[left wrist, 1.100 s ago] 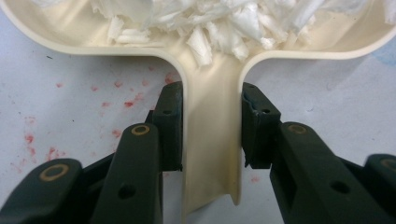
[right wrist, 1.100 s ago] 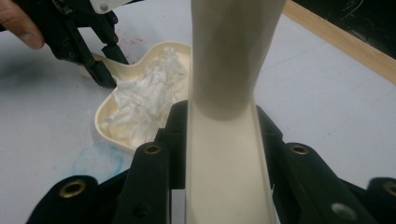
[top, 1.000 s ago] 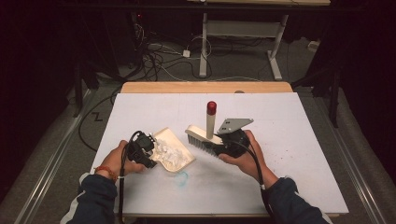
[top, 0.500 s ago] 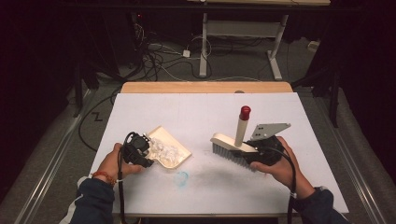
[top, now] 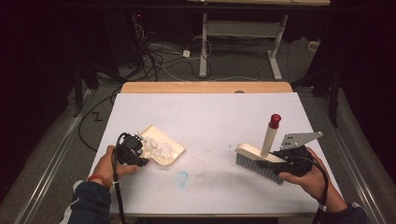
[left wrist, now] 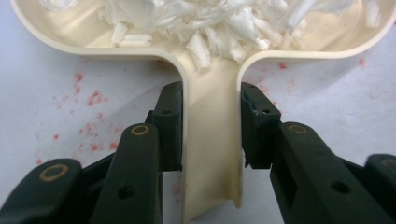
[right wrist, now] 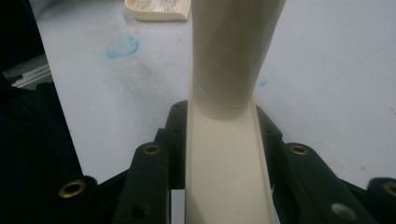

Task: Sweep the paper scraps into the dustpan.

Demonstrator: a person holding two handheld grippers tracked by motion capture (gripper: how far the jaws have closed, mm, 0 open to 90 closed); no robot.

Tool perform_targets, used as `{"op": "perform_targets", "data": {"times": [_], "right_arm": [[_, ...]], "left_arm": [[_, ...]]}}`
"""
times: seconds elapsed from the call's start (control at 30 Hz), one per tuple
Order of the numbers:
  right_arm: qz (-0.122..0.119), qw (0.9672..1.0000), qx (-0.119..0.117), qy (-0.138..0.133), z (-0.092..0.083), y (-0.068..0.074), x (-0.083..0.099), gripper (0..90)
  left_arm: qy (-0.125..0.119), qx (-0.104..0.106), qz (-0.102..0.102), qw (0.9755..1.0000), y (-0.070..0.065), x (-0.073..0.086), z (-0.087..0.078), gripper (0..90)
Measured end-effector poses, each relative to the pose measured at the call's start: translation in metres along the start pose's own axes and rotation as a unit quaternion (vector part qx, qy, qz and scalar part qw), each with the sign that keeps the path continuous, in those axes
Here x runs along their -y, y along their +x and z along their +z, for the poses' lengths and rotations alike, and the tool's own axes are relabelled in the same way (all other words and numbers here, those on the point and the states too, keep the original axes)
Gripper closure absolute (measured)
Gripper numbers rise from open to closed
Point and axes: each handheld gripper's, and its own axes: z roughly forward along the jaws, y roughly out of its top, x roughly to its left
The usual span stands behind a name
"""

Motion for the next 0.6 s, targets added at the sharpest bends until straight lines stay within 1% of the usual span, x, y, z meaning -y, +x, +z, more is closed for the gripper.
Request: {"op": "perform_targets", "data": {"times": [0.07,0.1,0.3,0.4,0.5,0.6], "right_arm": [[-0.003,0.9999,0.002,0.01,-0.002,0.0,0.003,67.7],[-0.003,0.9999,-0.003,0.013,-0.002,0.0,0.005,67.7],[0.006,0.9995,-0.013,0.029,-0.001,-0.004,0.013,67.7],[0.005,0.9992,-0.02,0.034,0.0,-0.006,0.015,67.7],[0.005,0.9989,-0.023,0.041,0.002,-0.008,0.016,67.7],[0.004,0.9988,-0.023,0.044,0.002,-0.008,0.016,67.7]], "left_arm": [[-0.004,0.002,-0.006,1.0,0.001,0.001,0.0,62.9],[-0.002,0.002,-0.007,1.0,0.002,0.001,0.0,63.0],[-0.009,0.002,-0.024,0.9997,0.005,0.005,0.0,62.6],[-0.009,-0.005,-0.028,0.9995,0.002,0.006,0.001,62.3],[-0.014,0.005,-0.029,0.9995,-0.002,0.007,-0.001,61.2],[-0.015,0.002,-0.029,0.9995,-0.007,0.008,-0.001,60.6]]}}
